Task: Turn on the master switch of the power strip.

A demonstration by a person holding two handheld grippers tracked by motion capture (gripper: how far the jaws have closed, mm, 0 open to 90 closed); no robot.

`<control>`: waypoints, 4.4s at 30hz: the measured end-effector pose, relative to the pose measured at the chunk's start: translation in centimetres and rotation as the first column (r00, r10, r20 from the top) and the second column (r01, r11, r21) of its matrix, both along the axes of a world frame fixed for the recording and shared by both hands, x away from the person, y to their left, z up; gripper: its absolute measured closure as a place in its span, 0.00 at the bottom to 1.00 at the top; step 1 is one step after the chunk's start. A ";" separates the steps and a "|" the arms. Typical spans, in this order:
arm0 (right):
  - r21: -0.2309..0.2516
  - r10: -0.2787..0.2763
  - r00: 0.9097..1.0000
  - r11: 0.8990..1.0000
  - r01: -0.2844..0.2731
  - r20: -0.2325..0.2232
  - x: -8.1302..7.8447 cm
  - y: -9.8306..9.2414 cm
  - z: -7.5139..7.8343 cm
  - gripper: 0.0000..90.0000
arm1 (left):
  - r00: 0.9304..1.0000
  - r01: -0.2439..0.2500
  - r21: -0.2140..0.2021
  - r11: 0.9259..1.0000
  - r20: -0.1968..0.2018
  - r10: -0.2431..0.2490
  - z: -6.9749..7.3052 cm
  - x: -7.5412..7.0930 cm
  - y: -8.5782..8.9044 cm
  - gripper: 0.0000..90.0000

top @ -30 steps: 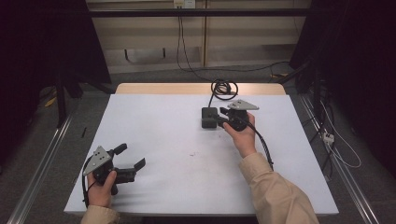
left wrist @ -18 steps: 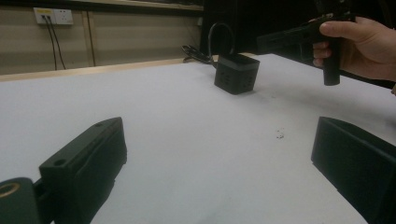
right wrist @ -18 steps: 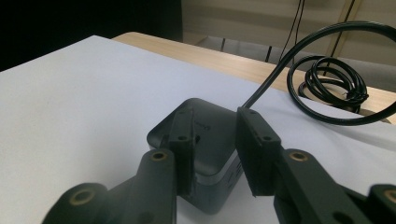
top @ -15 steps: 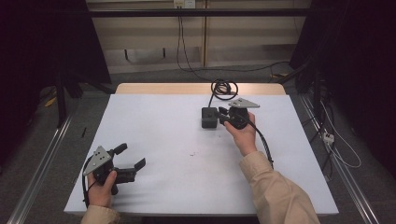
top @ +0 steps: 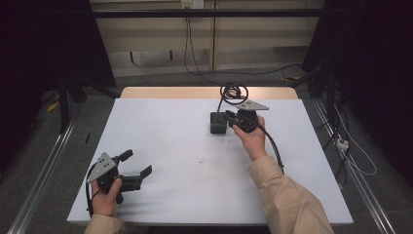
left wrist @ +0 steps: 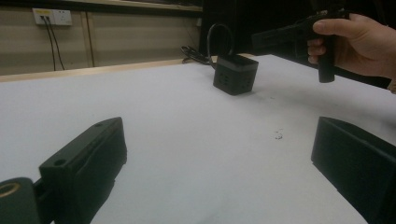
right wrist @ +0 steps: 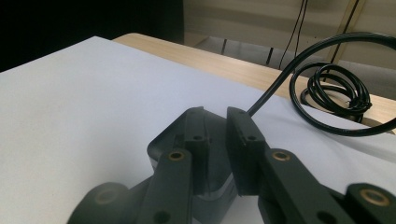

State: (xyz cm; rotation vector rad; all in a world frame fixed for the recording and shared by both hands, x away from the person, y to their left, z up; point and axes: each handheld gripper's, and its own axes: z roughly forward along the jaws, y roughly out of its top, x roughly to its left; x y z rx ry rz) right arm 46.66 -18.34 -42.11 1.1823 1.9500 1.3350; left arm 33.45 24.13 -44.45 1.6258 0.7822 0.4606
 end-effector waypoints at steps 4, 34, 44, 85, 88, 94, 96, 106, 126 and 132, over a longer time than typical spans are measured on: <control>-0.006 0.002 1.000 1.000 -0.002 -0.001 0.2 0.0 -0.1 0.91 | 1.000 0.000 -0.001 1.000 -0.001 0.000 0.0 0.0 0.0 0.03; -0.034 0.028 1.000 0.999 -0.029 -0.009 1.0 0.8 -0.9 1.00 | 1.000 0.001 -0.002 1.000 -0.004 -0.001 -0.1 0.1 -0.1 0.03; -0.044 0.044 0.999 0.998 -0.044 -0.014 1.0 1.3 -1.2 1.00 | 1.000 0.002 -0.003 1.000 -0.004 -0.002 -0.1 0.1 -0.1 0.03; -0.030 0.051 0.999 0.998 -0.051 -0.007 0.9 1.8 -1.9 1.00 | 1.000 0.006 -0.004 1.000 -0.002 -0.006 0.0 -0.1 -0.2 0.03; -0.026 0.049 0.999 0.998 -0.049 0.001 0.9 1.8 -2.0 1.00 | 1.000 0.005 -0.002 1.000 -0.001 -0.005 0.0 -0.2 -0.2 0.03; -0.036 0.044 0.999 0.998 -0.044 0.003 0.8 1.9 -2.0 1.00 | 1.000 0.005 -0.002 1.000 0.000 -0.005 0.0 -0.2 -0.2 0.03; -0.042 0.042 0.999 0.998 -0.042 0.008 0.8 2.0 -2.0 1.00 | 1.000 0.007 -0.001 1.000 0.000 -0.007 0.0 -0.2 -0.3 0.03; -0.059 0.028 0.999 0.998 -0.026 0.028 0.5 2.3 -2.2 1.00 | 1.000 0.002 -0.012 1.000 0.004 -0.002 0.1 -0.3 -0.3 0.03; -0.050 0.041 0.999 0.998 -0.040 0.024 0.6 2.1 -2.2 1.00 | 1.000 0.001 -0.015 1.000 0.002 -0.001 0.1 -0.4 -0.2 0.03; -0.056 0.044 0.999 0.998 -0.043 0.022 0.6 2.1 -2.3 1.00 | 1.000 0.001 -0.016 1.000 0.001 -0.001 0.1 -0.4 -0.2 0.03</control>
